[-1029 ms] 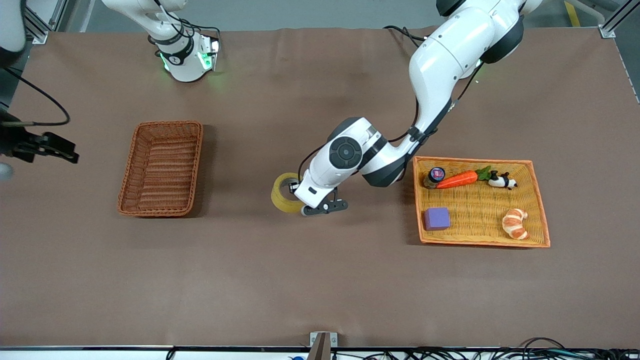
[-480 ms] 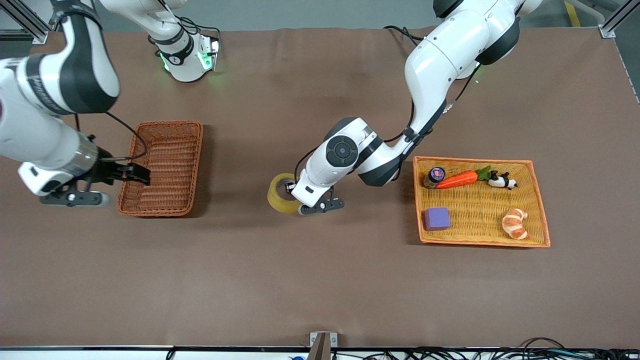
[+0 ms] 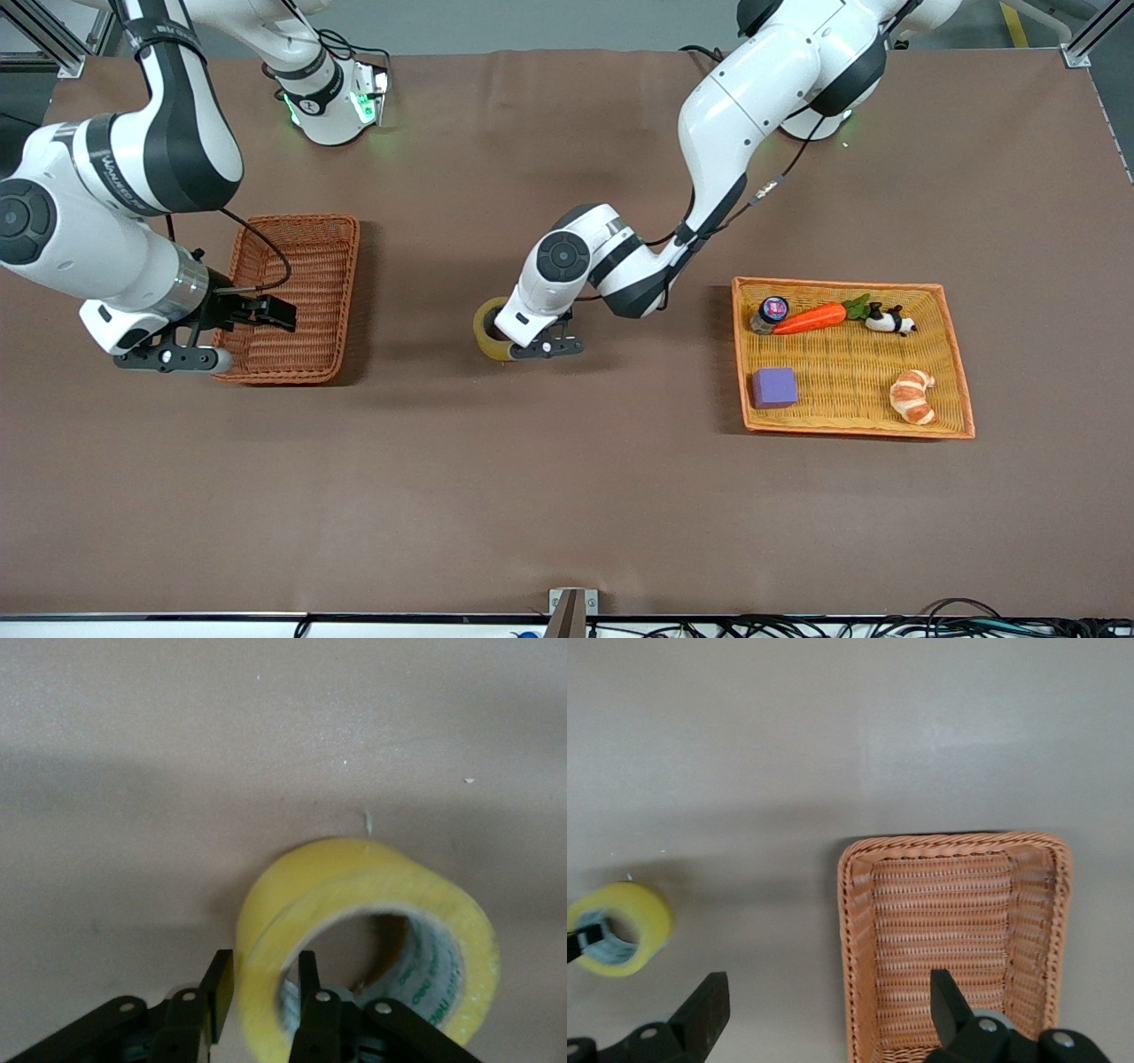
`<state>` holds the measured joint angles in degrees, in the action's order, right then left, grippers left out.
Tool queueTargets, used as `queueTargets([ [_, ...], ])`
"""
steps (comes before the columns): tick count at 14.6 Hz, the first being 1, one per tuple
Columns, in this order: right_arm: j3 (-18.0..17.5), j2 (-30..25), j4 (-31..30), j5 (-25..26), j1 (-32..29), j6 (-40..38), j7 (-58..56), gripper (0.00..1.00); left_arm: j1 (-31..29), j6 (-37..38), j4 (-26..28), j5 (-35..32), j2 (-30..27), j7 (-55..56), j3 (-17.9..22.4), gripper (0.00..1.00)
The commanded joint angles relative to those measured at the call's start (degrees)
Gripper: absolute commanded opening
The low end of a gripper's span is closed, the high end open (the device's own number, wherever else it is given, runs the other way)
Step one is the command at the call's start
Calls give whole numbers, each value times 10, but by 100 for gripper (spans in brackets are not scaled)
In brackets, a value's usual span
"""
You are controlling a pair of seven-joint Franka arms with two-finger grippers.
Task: Move tape to another basket
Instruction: 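Set the tape roll down while the right gripper reaches toward it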
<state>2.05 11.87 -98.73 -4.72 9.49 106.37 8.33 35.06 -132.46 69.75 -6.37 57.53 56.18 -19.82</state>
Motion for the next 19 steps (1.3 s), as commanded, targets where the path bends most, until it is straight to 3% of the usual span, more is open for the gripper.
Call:
queueTargets([
  [1, 1, 21, -9, -22, 18, 24, 4, 100, -9, 2, -12, 10, -10, -20, 7, 59],
  [3, -1, 42, -9, -44, 31, 37, 4, 100, -31, 6, -11, 8, -32, -18, 7, 74],
  [5, -34, 61, -10, -62, 36, 58, 17, 100, -59, 19, 6, 11, -71, -15, 7, 85],
  [8, -83, 85, -20, -59, 45, 112, 94, 100, -99, 134, 14, 7, -140, -20, 7, 100],
  [10, -107, 118, -20, -26, 67, 163, 175, 100, -128, 225, 20, -26, -187, -26, 8, 100],
  [13, -143, 165, -20, 44, 72, 205, 230, 100, -168, 247, 62, -72, -234, -78, 1, 100],
  [17, -158, 208, -30, 46, 86, 247, 231, 100, -207, 258, 94, -74, -290, -121, 1, 100],
  [19, -158, 211, -51, 46, 95, 285, 237, 100, -225, 259, 139, -79, -338, -149, 2, 99],
])
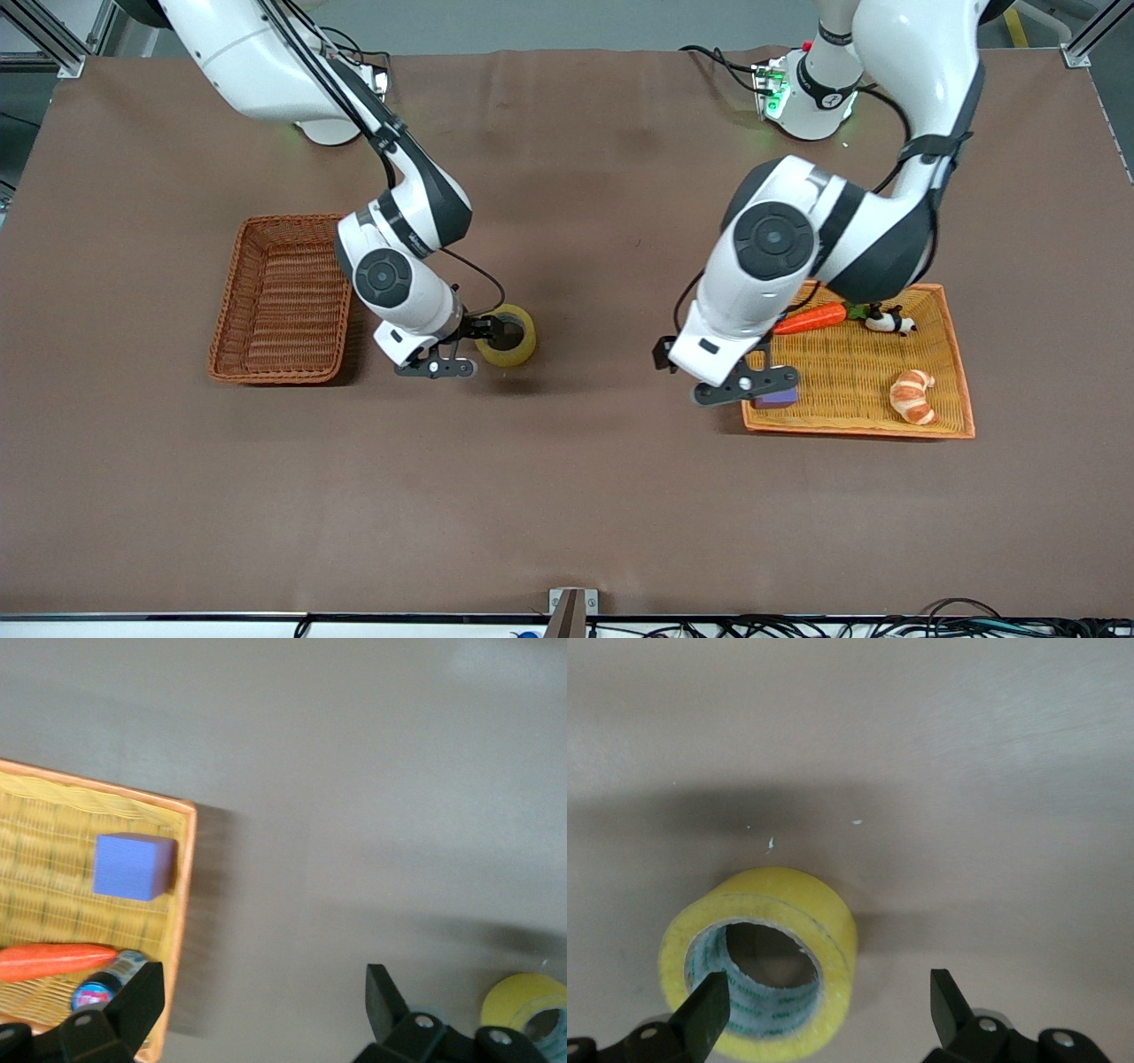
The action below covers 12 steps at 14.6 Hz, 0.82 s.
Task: Move tape to another basket
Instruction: 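Grasp the tape roll with the right gripper while the left gripper withdraws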
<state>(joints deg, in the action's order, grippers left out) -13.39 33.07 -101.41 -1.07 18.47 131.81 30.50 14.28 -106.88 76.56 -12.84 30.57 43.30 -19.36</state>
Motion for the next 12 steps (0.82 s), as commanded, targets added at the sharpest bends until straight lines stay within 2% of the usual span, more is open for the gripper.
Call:
queueTargets([
  [1, -3, -2, -37, 10, 3, 38, 16, 100, -39, -1, 95, -14, -97, -44, -3, 99],
  [5, -3, 11, -44, 10, 8, 61, 21, 100, -95, 0, 142, 3, -169, -126, -4, 100],
  [6, -3, 11, -44, 10, 9, 62, 21, 97, -96, 0, 147, 21, -183, -150, 2, 100],
  [10, -3, 14, -60, 12, 18, 84, 19, 67, -97, 5, 191, 73, -260, -213, 40, 100],
  [11, -3, 14, -63, 12, 18, 85, 19, 56, -97, 5, 204, 93, -282, -243, 60, 100],
  [12, -3, 14, -63, 12, 17, 86, 19, 40, -94, 5, 217, 117, -304, -275, 80, 100],
])
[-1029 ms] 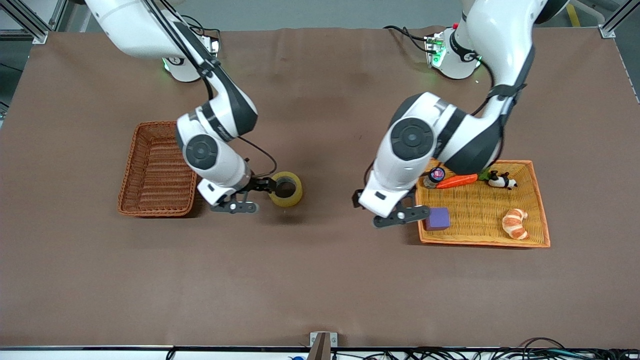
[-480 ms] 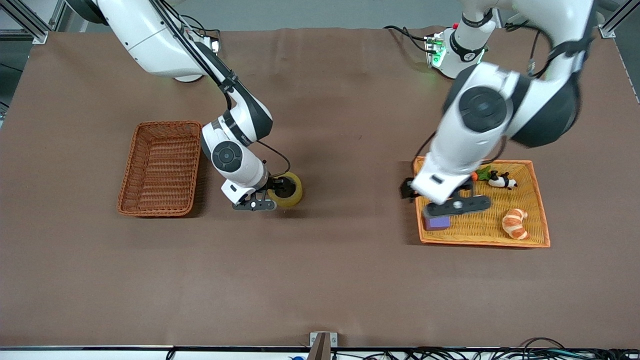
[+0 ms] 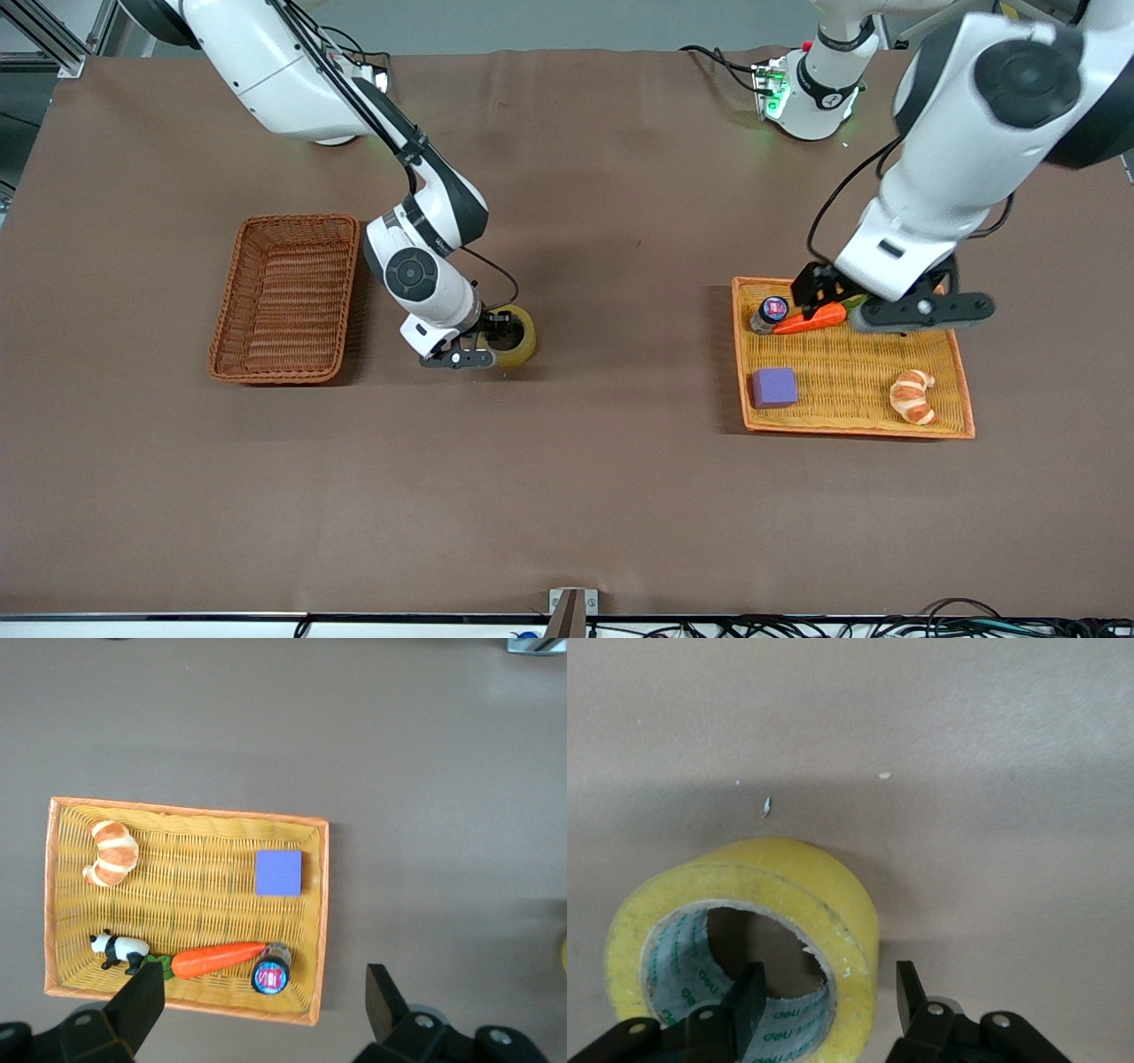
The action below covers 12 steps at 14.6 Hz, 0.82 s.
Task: Move tape to another basket
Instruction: 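Grasp the tape roll with the right gripper while the left gripper withdraws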
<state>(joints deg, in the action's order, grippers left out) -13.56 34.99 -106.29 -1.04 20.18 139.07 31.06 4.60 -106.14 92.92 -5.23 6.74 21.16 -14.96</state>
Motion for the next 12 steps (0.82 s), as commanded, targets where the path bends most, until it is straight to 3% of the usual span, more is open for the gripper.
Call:
queueTargets([
  [1, -2, -5, -15, 11, 2, 15, 14, 29, 4, -2, 68, 50, -85, -76, 46, 100],
  [4, -2, -5, -14, 11, 8, 9, 32, 0, 5, 3, 88, 60, -114, -126, 71, 100],
  [7, -2, -15, -8, 12, -15, -24, 41, 0, 7, 31, 87, 66, -116, -151, 104, 100],
  [12, 12, -118, 10, 13, -62, -200, -37, 0, -1, 41, 105, 63, -121, -154, 114, 100],
])
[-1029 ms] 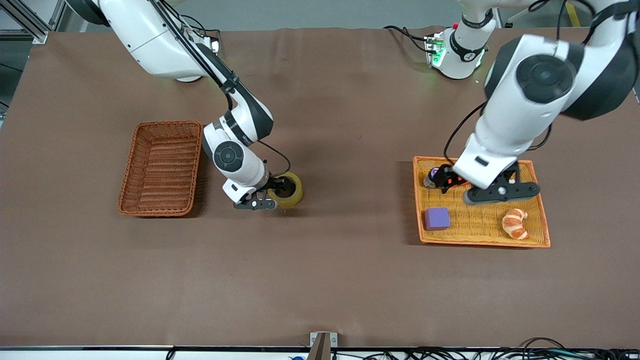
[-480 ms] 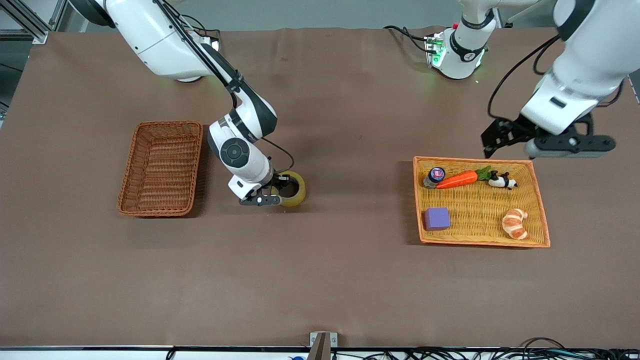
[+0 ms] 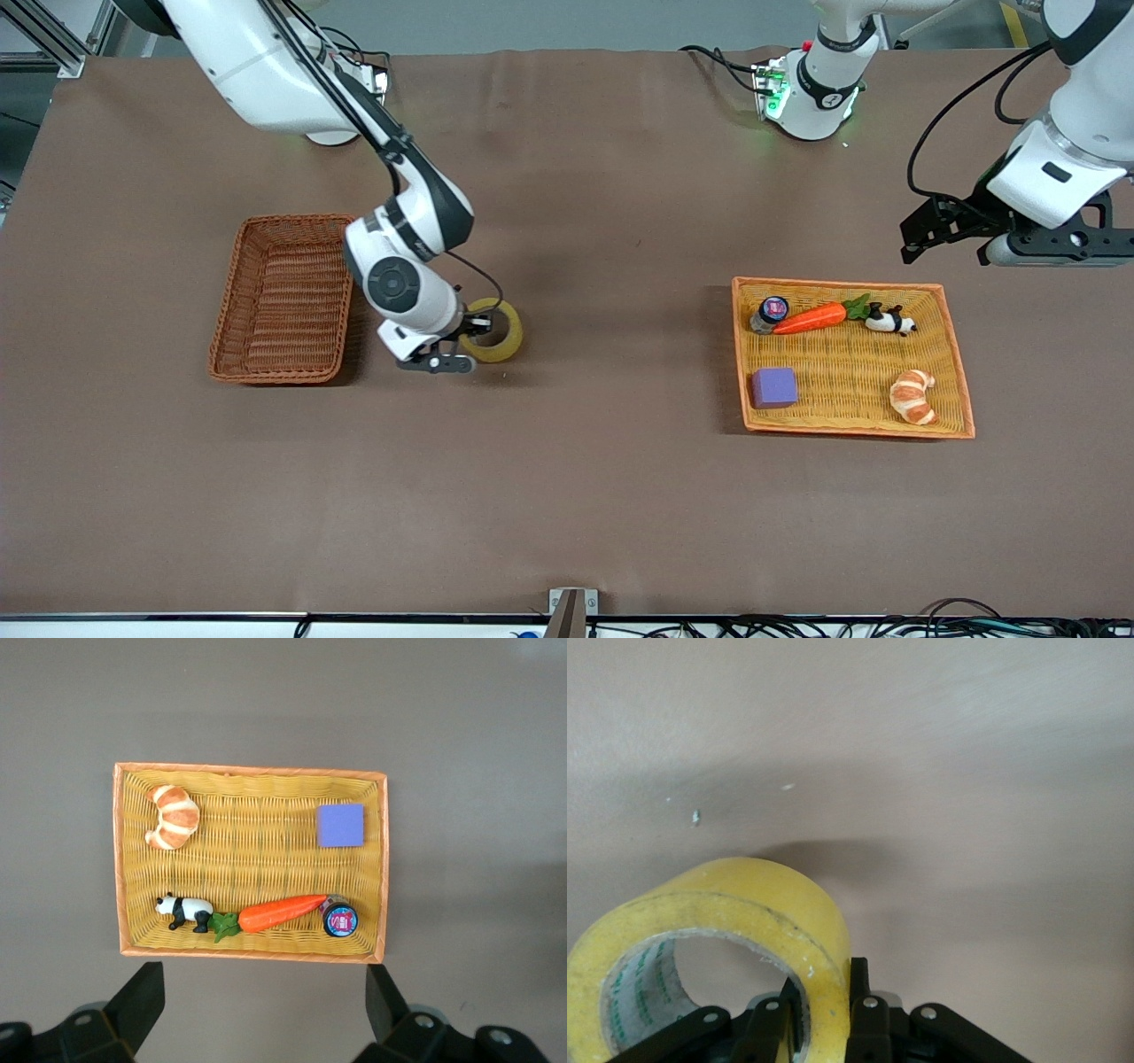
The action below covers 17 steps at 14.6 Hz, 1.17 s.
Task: Move tape to another basket
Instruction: 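Carry the tape roll with the right gripper into the brown basket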
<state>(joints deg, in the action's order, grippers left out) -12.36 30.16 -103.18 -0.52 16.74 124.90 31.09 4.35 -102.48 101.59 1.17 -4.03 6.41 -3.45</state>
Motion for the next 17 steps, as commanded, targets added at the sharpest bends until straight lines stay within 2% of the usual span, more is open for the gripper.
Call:
queueTargets([
  [1, 14, -97, -24, 9, -41, -92, -74, 0, 1, 4, 20, -3, -15, -6, -2, 100],
  [3, 62, -141, -41, 21, -44, -130, -147, 0, -2, 4, 16, -4, -7, -7, 0, 100],
  [6, 155, -207, -126, 24, -45, -121, -288, 0, -4, 4, -8, -35, 15, -6, -3, 100],
  [9, 232, -223, -158, 28, -45, -119, -391, 0, -5, -6, -14, -38, 30, -16, -3, 100],
  [10, 247, -229, -171, 29, -44, -116, -410, 0, -6, -5, -23, -36, 31, -17, -3, 100],
  [12, 252, -241, -209, 30, -45, -90, -416, 0, -9, -2, -47, -35, 40, -24, -1, 100],
  [17, 262, -246, -284, 54, -50, -17, -418, 0, -8, 73, -83, -30, 41, -23, -7, 100],
])
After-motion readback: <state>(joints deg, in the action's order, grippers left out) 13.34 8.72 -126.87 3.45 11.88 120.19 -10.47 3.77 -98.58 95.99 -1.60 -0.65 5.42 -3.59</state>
